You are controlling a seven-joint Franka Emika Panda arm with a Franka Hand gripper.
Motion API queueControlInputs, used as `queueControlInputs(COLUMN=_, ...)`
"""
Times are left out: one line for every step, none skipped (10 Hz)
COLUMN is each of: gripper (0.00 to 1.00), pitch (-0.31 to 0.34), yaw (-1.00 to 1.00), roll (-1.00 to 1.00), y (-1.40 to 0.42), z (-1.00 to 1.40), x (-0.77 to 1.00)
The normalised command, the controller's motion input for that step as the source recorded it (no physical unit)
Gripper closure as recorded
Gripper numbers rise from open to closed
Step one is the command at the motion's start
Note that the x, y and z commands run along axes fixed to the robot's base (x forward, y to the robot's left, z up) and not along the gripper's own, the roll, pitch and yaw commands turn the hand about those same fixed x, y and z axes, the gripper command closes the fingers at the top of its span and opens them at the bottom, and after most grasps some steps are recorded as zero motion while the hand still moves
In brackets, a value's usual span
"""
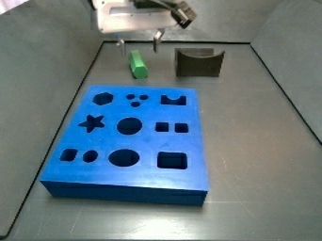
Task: Pick up the hexagon object. Move up. Place the hexagon object on the fixture. Regrasp the hexagon object. Move to above the board. Insert the hexagon object.
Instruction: Pick up the hexagon object.
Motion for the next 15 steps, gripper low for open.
queueControlInputs(gripper=0.0, pitch=-0.174, yaw=0.06, roll=0.06, y=0.0, z=-1.0, x=-0.52)
queueControlInputs(gripper=0.0, pitch=-0.186, yaw=0.0, roll=0.0, y=-0.11, z=-1.0, x=-0.35)
queueControlInputs(gripper=0.0, pitch=0.0, yaw=0.0, roll=0.0, y=0.0, z=0.02, x=0.0)
queueControlInputs(gripper=0.0, pitch=0.0, yaw=0.0, roll=0.0, y=0.0, z=-0.06, x=0.0)
queueControlInputs(gripper=0.0, pitch=0.0, yaw=-0.44, roll=0.16, y=-0.23, z=-0.28, x=0.0)
queueControlInputs(gripper=0.0, pitch=0.0, yaw=-0.57, roll=0.0, y=-0.09, z=-0.25, x=0.0)
queueControlInputs(gripper=1.0, pitch=0.0, yaw=0.0, roll=0.0, y=0.0, z=0.0, x=0.0)
queueControlInputs(gripper=1.0, pitch=0.0, yaw=0.0, roll=0.0, y=0.0, z=0.0, x=0.0)
queueControlInputs(gripper=1.0, pitch=0.0, yaw=0.0, roll=0.0, y=0.0, z=0.0, x=0.0)
queueControlInputs(gripper=1.0, pitch=0.0, yaw=0.0, roll=0.0, y=0.0, z=0.0, x=0.0)
queueControlInputs(gripper=1.0, pitch=0.0, yaw=0.0, roll=0.0, y=0.0, z=0.0, x=0.0)
queueControlInputs(gripper=1.0, pitch=0.0, yaw=0.0, roll=0.0, y=0.0, z=0.0, x=0.0)
queueControlInputs(gripper=1.0, pitch=0.0, yaw=0.0, roll=0.0, y=0.0, z=0.0, x=0.0)
queueControlInputs(gripper=1.0, pitch=0.0, yaw=0.0, roll=0.0, y=0.0, z=0.0, x=0.0)
queueControlInputs(gripper=1.0, pitch=0.0, yaw=0.0, roll=0.0, y=0.0, z=0.0, x=0.0)
